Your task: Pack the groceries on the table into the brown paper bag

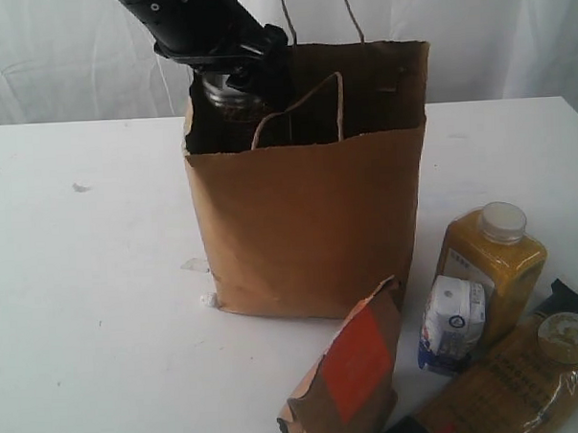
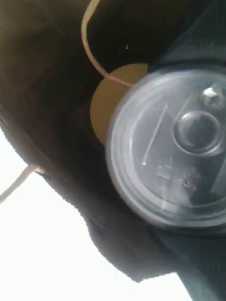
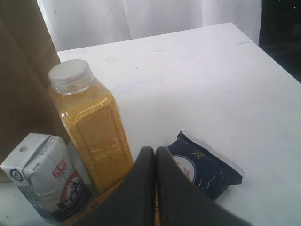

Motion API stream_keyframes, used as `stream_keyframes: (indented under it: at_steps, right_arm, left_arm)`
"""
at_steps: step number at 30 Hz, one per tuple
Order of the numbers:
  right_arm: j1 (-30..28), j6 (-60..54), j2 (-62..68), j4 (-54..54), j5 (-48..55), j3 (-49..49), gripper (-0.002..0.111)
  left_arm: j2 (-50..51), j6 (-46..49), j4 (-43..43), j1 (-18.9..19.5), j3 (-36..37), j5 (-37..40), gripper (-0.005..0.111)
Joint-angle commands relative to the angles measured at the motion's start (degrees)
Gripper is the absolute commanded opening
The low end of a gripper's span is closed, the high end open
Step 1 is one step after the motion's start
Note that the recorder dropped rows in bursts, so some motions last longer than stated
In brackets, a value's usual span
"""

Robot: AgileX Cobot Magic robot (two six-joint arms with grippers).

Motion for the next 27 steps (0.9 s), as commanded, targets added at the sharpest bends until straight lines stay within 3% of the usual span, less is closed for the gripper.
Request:
stream_keyframes:
  at_steps: [1,27]
  right_arm:
    - [-0.26,0.08,-0.34,-0.19,-0.28,0.32,0.000]
    - [-0.26,0.08,-0.34,-0.19,-0.28,0.32,0.000]
  left_arm:
    - [-1.15,-0.02,2.00,-0.14,-0.05,0.47,0.104]
    - [-3.99,1.49,-2.53,-0.14,-0.05,1.24,0.105]
